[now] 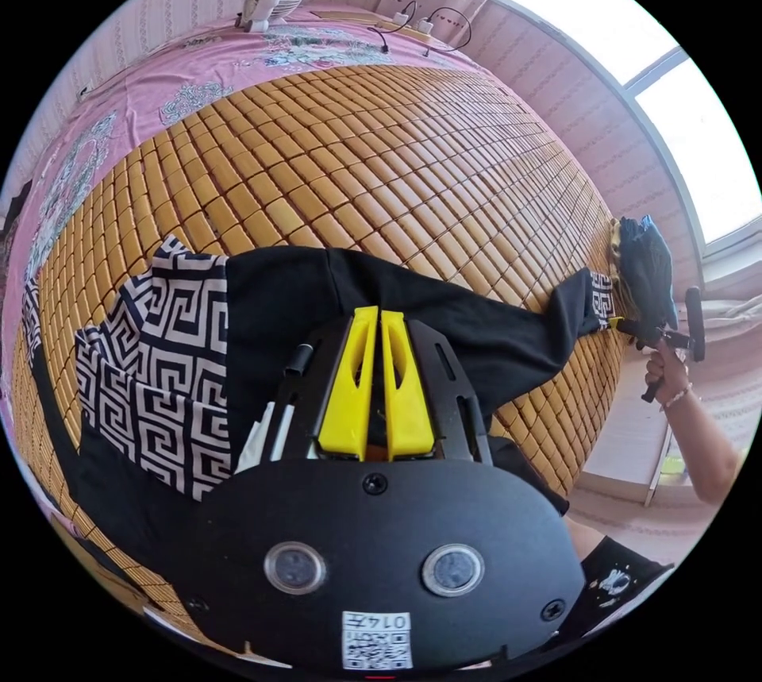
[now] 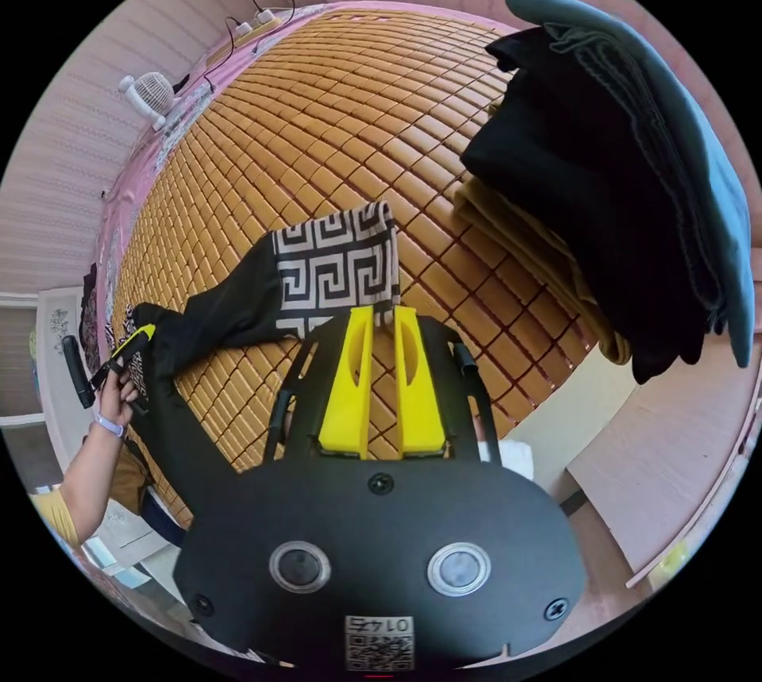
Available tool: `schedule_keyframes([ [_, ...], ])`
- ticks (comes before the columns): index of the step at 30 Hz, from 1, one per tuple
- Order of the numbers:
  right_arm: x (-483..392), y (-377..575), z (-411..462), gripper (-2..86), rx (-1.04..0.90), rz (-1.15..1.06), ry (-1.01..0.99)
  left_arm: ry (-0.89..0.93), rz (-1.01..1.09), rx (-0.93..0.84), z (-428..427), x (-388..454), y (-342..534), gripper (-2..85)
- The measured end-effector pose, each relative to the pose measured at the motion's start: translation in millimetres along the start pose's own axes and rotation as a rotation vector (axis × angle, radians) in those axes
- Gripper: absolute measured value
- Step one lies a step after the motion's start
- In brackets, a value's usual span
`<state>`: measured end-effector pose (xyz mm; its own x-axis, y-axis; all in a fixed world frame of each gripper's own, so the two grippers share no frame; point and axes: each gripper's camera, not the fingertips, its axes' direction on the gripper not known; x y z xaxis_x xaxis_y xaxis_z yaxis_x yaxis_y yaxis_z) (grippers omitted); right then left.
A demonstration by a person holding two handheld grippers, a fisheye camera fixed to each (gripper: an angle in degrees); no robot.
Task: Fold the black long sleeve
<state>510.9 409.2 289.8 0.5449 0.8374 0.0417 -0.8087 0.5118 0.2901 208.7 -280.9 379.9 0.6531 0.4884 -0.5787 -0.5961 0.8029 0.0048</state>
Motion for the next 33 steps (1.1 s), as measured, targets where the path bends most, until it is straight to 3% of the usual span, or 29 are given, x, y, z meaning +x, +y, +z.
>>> schedule_keyframes([
  [6,-0.1,23.6,-41.1,0.8,0.078,-0.028,0.109,0.021,-0.002,0.048,-13.9,-6.2,10.3,-0.9],
  [10,7.2,39.8,-44.3,4.9,-0.008,-0.039,0.068,0.026,0.008,-0.003,-10.3,-9.3,16.9,-0.3],
  [13,-2.0,43.0,-56.4,7.5,0.035,-0.050,0.058,0.038,-0.001,-0.003,-19.0,-14.0,26.1,2.2],
  [16,-21.3,34.5,-61.3,5.8,0.108,-0.054,0.074,0.055,-0.027,0.065,-35.8,-21.4,40.4,3.4],
  [20,-56.3,9.8,-36.5,3.1,0.094,-0.078,0.115,0.059,-0.044,0.019,-30.6,-26.7,61.7,1.8],
  [27,-60.4,7.4,-40.8,-0.4,0.192,0.095,0.067,-0.012,-0.007,0.020,-29.4,-29.4,94.2,-0.7],
  [33,-81.3,6.8,-67.2,0.1,0.167,0.142,0.047,0.096,-0.121,0.115,-66.7,-53.9,147.2,-0.9],
])
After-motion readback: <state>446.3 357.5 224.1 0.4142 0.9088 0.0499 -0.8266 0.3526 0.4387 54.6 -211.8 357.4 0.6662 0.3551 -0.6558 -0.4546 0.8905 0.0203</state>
